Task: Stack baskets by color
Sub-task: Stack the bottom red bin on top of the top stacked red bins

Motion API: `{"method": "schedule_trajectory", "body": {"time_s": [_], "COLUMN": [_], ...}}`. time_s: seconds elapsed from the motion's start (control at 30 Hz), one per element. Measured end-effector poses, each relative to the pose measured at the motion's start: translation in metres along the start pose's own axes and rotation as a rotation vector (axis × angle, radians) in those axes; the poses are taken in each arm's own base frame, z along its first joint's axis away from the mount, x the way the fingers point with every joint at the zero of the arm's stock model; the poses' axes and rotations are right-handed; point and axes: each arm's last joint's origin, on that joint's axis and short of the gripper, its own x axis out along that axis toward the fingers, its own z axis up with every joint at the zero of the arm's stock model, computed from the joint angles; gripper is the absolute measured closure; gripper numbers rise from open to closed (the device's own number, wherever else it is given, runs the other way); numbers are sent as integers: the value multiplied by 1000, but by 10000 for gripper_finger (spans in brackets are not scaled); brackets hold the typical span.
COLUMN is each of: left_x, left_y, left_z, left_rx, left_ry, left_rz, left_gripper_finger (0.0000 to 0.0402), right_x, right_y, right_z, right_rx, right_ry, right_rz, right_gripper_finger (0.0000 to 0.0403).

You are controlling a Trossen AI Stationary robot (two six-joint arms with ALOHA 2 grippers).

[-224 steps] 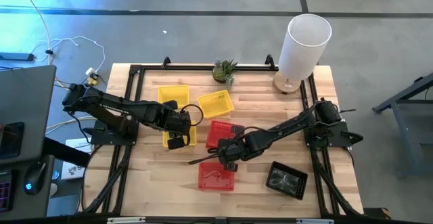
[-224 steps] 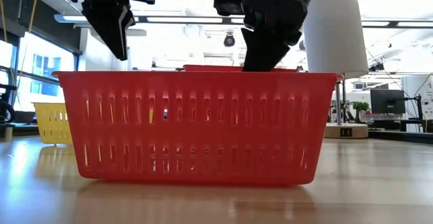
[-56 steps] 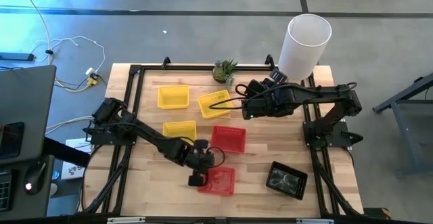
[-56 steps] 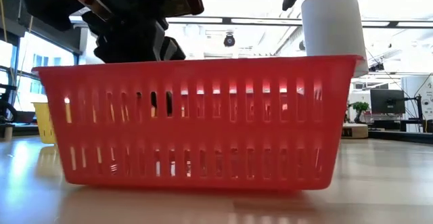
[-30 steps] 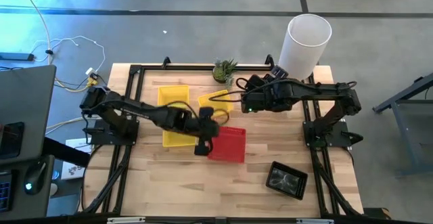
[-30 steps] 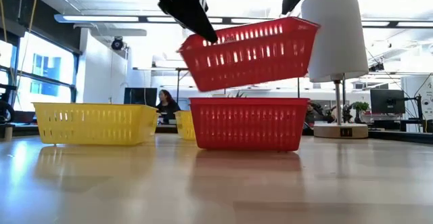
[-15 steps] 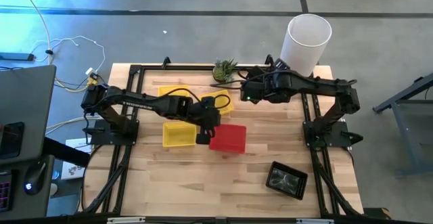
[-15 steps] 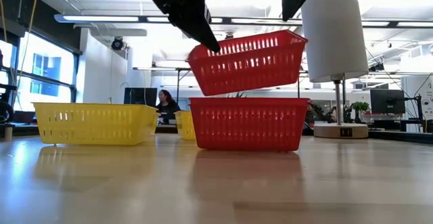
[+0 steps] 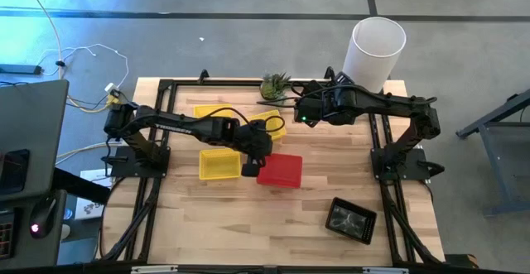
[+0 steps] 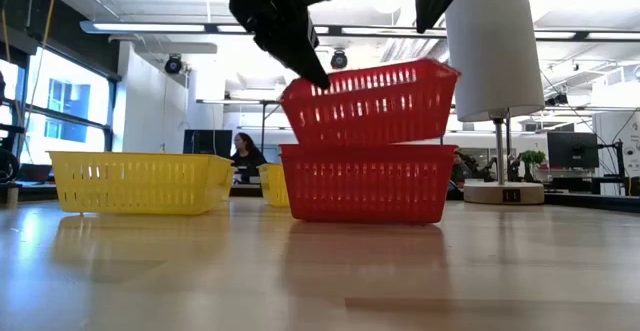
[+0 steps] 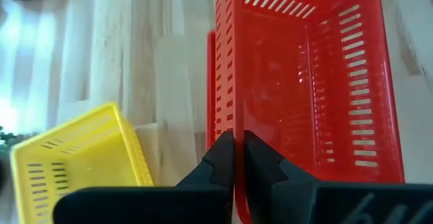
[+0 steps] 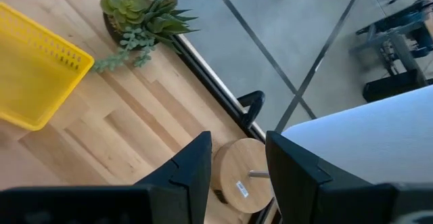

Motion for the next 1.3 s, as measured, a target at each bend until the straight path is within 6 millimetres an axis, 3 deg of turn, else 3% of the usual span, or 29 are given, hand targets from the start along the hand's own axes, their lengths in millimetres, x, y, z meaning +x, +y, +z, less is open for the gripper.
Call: {"method": "schedule_trajectory", "body": {"time_s": [0.33,0.6,0.9,1.3], "left_x": [4,22,25,25], "left_y": [1,0,1,0], "left_z": [-3,-9,-9,-8], "left_rx": [-2,-8,-11,-11], "left_ry": [25,72,68,61], "left_rz": [-2,-62,-59,-59], "left_gripper_finger": [401,401,400,315], "right_x": [0,0,0,0], "right_y": [0,0,0,1], "right_z": [0,0,0,-1], "right_rx": [0,0,-1,-1], "right_ry": [5,5,5,24], "right_rz": [8,8,7,38], "right_gripper_finger": [277,277,277,277]}}
